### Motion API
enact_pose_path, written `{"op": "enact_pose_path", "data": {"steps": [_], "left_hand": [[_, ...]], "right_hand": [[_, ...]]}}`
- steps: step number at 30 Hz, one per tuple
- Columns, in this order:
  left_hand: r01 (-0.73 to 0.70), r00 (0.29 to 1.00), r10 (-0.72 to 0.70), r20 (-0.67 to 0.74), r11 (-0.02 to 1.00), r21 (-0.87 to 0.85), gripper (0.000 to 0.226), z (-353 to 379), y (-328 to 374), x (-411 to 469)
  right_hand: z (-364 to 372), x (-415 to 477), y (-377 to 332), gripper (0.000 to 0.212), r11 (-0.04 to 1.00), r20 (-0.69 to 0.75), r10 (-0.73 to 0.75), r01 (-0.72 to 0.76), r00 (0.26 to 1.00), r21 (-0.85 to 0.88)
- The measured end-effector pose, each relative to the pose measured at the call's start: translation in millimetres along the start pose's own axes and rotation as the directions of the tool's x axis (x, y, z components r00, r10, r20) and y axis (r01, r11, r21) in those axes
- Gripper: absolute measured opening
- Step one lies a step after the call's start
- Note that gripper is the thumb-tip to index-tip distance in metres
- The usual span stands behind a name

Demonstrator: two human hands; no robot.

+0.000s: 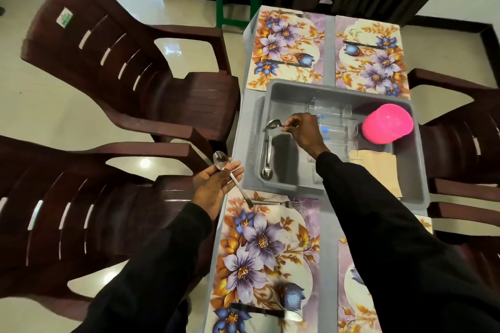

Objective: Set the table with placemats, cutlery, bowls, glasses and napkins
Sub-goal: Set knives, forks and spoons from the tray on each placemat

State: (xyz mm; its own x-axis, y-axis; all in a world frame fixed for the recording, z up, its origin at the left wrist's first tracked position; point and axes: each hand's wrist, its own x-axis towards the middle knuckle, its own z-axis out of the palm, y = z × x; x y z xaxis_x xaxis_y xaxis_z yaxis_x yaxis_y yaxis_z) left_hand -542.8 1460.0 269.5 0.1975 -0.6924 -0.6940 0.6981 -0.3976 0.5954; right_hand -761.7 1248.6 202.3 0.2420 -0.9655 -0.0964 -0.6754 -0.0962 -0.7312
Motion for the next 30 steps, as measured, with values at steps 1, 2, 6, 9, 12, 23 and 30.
{"op": "enact_pose_path", "data": {"steps": [1, 2, 6, 9, 12, 23, 30], "left_hand": [[0.004, 1.000, -0.004, 0.009, 1.000, -0.018, 0.021, 4, 1, 0], [0.002, 1.000, -0.001, 0.020, 0.999, -0.032, 0.020, 9, 3, 0], [-0.036, 0.995, 0.041, 0.087, 0.998, -0.053, 0.038, 22, 5, -1], [-0.051, 0.993, 0.056, 0.105, 0.998, -0.044, 0.050, 28, 3, -2], [-0.058, 0.998, 0.059, 0.034, 0.998, -0.041, 0.040, 29, 1, -4], [-0.002, 0.997, 0.006, -0.083, 0.998, 0.056, 0.040, -8, 1, -21], [-0.005, 0.996, 0.023, -0.091, 0.982, 0.188, 0.031, -35, -1, -39]], "right_hand": [[-5, -7, -14, 0.009, 0.998, -0.024, -0.016, 0.018, 1.000, 0.066], [-9, -14, -30, 0.009, 0.993, -0.024, -0.027, 0.030, 0.999, 0.113], [-12, -62, -82, 0.013, 0.980, 0.181, -0.015, -0.021, 0.983, 0.198], [-4, -96, -102, 0.013, 0.966, 0.270, -0.009, -0.061, 0.963, 0.251], [7, -118, -108, 0.015, 0.961, 0.278, -0.001, -0.076, 0.961, 0.265], [10, -70, -29, 0.014, 0.966, 0.237, -0.112, 0.161, 0.965, -0.203], [23, -56, -10, 0.023, 0.680, 0.511, -0.282, 0.545, 0.812, -0.491]]}}
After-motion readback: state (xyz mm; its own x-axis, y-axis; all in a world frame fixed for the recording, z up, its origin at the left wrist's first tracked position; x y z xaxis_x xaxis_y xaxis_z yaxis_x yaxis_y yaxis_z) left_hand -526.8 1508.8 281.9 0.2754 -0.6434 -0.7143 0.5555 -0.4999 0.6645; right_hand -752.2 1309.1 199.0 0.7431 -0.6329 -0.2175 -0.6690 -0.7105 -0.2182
